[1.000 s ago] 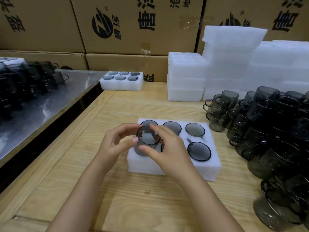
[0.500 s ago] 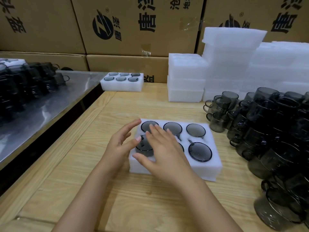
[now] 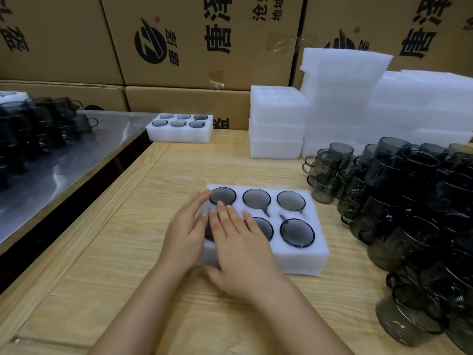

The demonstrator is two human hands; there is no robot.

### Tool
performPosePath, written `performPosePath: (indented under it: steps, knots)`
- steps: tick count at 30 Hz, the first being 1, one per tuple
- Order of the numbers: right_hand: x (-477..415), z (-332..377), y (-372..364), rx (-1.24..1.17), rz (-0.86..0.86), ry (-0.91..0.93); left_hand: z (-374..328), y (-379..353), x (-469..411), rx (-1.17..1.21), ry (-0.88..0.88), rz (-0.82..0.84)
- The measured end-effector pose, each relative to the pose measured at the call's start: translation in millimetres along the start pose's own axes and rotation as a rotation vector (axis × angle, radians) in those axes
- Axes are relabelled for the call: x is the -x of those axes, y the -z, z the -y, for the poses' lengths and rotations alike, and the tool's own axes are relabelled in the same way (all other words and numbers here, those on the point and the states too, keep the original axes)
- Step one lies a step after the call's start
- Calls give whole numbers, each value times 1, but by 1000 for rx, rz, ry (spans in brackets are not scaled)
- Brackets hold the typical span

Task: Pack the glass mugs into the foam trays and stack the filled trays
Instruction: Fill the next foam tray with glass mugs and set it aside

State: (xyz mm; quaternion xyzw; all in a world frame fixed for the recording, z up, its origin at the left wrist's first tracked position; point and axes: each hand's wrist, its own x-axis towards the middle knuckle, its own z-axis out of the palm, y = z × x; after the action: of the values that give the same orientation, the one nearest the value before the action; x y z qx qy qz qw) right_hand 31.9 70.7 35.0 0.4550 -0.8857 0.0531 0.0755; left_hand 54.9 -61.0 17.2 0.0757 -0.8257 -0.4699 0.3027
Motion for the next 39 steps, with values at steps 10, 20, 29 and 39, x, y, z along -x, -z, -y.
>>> performPosePath:
  steps: [10, 20, 29, 39]
  knots:
    - [41, -76, 10, -64, 69, -356, -28, -24, 19, -853, -330, 268]
    - [45, -91, -12, -1060, -723, -592, -43, -72, 38, -1023, -640, 298]
    - [42, -84, -30, -957, -398, -557, 4, -44, -8, -1065, -640, 150]
    - [31, -86, -35, -422, -84, -494, 92, 18, -111, -1080, -55, 61]
